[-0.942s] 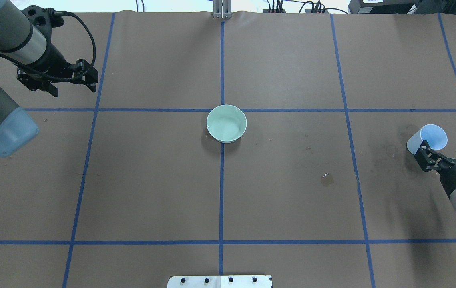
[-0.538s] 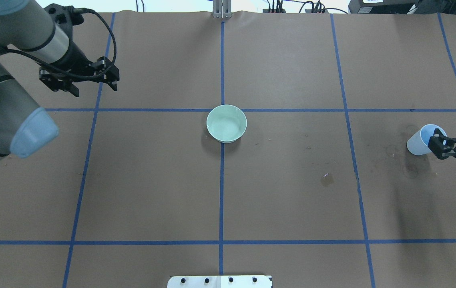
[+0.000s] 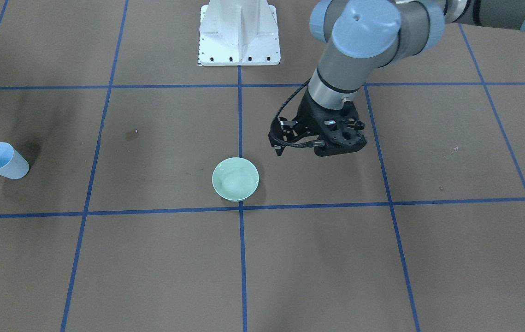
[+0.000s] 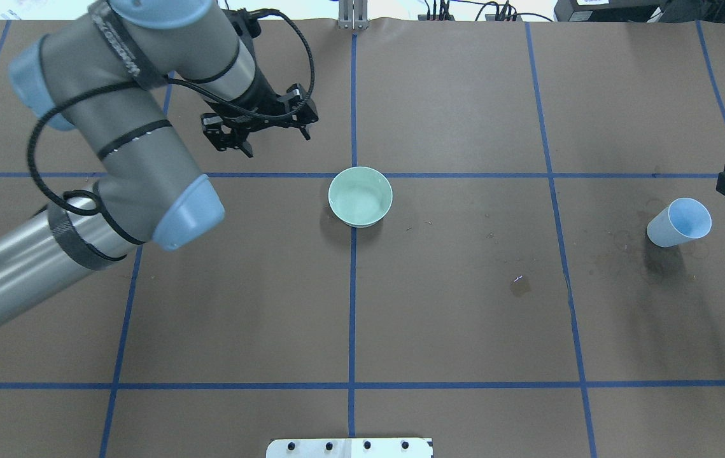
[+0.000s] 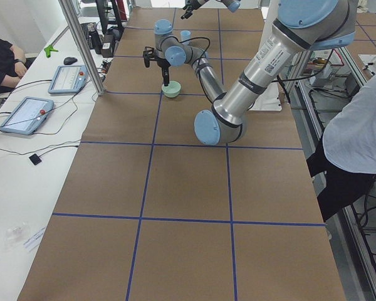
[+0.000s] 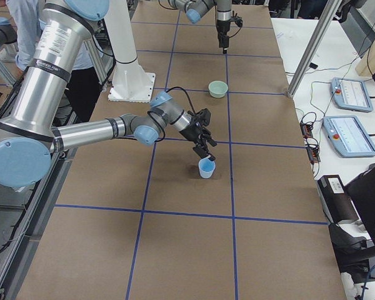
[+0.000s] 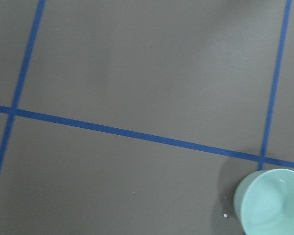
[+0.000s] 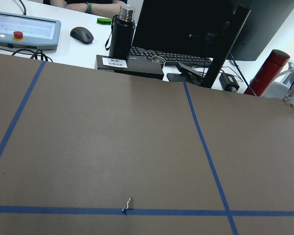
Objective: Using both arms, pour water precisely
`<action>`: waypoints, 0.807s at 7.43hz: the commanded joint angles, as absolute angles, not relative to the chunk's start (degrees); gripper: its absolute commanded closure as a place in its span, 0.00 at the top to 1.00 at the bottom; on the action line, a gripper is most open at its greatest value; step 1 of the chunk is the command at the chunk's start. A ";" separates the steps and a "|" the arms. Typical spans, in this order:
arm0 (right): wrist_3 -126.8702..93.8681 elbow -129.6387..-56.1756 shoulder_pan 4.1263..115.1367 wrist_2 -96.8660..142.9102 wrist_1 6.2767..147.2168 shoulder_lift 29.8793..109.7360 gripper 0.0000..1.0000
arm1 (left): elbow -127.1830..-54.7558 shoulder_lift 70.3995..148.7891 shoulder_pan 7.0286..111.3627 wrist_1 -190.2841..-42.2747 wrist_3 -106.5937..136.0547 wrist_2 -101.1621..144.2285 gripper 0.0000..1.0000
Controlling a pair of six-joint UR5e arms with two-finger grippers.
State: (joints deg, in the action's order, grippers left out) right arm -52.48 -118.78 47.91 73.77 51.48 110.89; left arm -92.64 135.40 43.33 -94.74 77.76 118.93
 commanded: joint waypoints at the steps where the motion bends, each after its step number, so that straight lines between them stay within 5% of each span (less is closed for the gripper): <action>1: -40.84 -114.20 60.49 88.08 51.68 106.72 0.99 | -83.27 136.76 37.20 -108.16 84.80 112.26 1.00; 6: -14.82 -101.62 82.93 120.52 61.12 100.66 0.99 | -77.26 137.37 34.46 -109.69 84.29 111.27 1.00</action>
